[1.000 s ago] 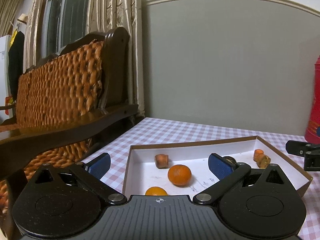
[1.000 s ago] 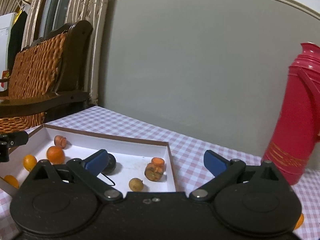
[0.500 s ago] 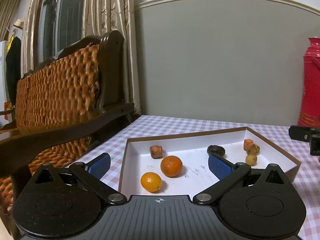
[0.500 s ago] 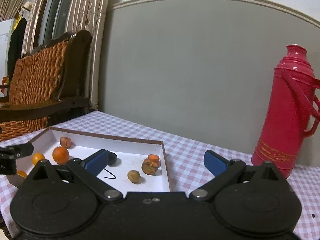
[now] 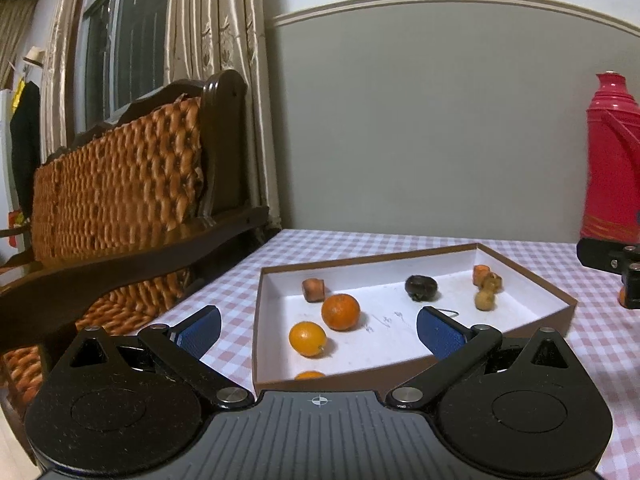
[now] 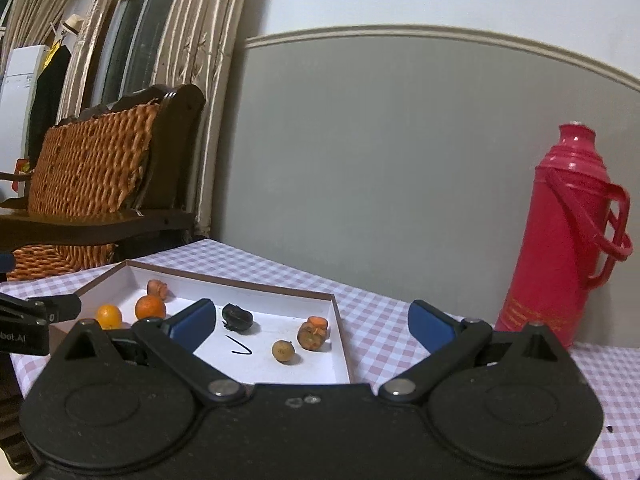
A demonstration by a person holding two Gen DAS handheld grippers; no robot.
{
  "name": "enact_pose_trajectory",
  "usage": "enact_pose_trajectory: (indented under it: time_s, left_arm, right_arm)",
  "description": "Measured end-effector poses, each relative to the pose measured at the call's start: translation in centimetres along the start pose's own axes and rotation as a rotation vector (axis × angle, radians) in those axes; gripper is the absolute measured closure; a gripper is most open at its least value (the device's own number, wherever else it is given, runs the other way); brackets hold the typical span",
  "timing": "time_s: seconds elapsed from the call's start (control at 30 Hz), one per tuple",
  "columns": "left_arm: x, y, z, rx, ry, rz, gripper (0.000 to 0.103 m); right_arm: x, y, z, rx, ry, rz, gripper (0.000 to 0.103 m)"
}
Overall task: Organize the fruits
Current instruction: 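Withdraw both open tools from above the box, then move both open tools toward the two mandarins beside the red thermos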
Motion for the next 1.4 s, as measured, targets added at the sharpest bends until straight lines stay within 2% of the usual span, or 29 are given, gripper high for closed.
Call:
enact_pose_trajectory:
  time_s: [0.47,0.8,1.07,1.4]
  left_arm:
    - [-2.0,0.9,-0.6,-0.003,0.009,-0.038,0.000]
    - [-4.5,0.0,-0.8,-0.006,-0.043,-0.092,0.000]
    - [-5.3,-2.5,-1.2,0.001,-0.046,-0.143,0.000]
    - [-6.7,-6.2,-1.6,0.015,-0.050,-0.219,0.000]
  right_arm:
    - [-5.3,0.9,-1.2,-0.016,-0.018,-0.025,0.006]
    - [-8.3,0.6,-1.6,-0.012,-0.013,-0.038,0.006]
    - [-8.9,0.0,-2.2,0.021,0.015,-0.031,0.006]
    - [-11.0,-2.4,-3.8,0.022,0.040,-0.104,0.006]
Point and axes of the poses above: each gripper's, at about its wrist camera, not at the fingertips, and x roughly the way its jaws point, y to its left, z to its top, the point moved 3 cm from there along x, roughly the way its jaws point, and after that the axes turned 8 degrees about -x, right-handed, at the moved point
